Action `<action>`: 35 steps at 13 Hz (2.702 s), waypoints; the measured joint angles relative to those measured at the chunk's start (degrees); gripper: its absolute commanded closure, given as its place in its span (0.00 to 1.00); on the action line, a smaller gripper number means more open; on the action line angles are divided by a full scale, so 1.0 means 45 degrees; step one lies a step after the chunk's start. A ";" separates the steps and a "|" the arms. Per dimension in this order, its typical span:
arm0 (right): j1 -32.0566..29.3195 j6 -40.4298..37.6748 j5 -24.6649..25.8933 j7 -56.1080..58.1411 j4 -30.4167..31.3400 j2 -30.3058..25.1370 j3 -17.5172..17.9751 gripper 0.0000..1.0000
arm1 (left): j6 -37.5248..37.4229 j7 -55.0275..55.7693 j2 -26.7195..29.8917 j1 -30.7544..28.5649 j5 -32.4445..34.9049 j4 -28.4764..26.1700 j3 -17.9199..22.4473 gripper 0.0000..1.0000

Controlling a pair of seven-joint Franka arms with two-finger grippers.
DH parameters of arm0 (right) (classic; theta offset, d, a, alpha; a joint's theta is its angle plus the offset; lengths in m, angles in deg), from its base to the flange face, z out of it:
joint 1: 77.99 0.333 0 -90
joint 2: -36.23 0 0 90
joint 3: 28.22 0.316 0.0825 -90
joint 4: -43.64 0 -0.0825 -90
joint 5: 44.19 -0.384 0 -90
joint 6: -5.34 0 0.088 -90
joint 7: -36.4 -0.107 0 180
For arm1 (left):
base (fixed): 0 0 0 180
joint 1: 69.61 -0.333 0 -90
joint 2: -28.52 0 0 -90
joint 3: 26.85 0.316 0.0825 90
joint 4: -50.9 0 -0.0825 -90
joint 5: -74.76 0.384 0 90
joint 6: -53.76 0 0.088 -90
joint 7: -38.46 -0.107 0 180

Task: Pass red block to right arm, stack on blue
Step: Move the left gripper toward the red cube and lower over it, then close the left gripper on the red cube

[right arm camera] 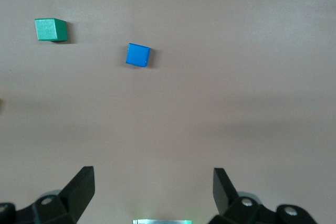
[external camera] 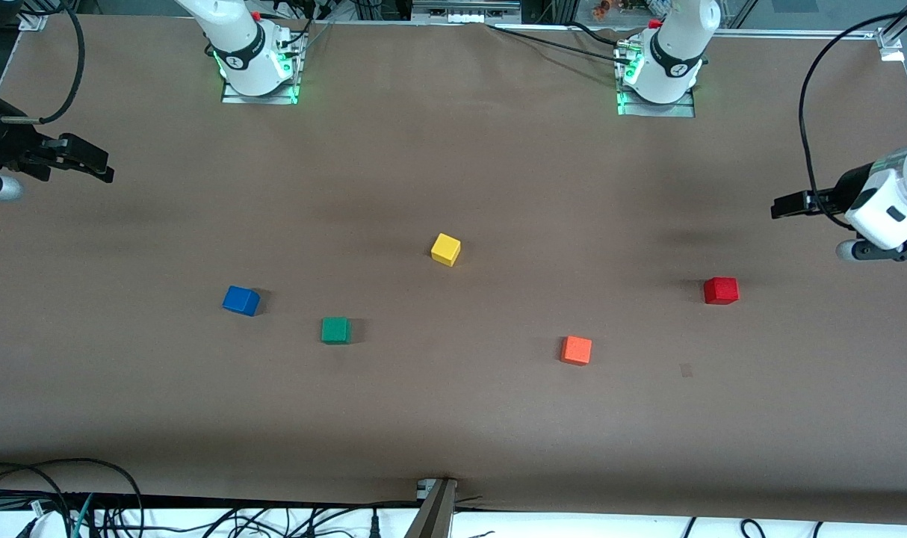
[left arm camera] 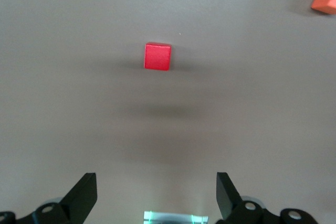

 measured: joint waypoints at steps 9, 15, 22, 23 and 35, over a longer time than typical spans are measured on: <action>-0.0001 -0.0004 0.0000 0.0000 0.0000 0.0000 0.0000 0.00 | 0.6666 0.0001 -0.1334 -0.0335 0.0001 -0.4176 0.0003 0.00; -0.0001 -0.0005 0.0000 0.0000 0.0000 0.0000 0.0000 0.00 | 0.9398 0.0001 -0.3419 -0.0343 0.0002 -0.4320 0.0000 0.00; -0.0001 -0.0005 0.0000 0.0000 0.0000 0.0000 0.0000 0.00 | 0.9802 0.0000 -0.3659 -0.0343 0.0330 -0.4274 -0.0001 0.00; -0.0001 -0.0005 0.0000 0.0000 0.0000 0.0000 0.0000 0.00 | 0.9855 0.0000 -0.3709 -0.0343 0.0331 -0.4273 -0.0001 0.00; -0.0010 -0.0007 0.0000 0.0000 0.0000 0.0000 -0.0001 0.00 | 1.0293 -0.0072 -0.4151 -0.0348 0.0488 -0.4150 0.0010 0.62</action>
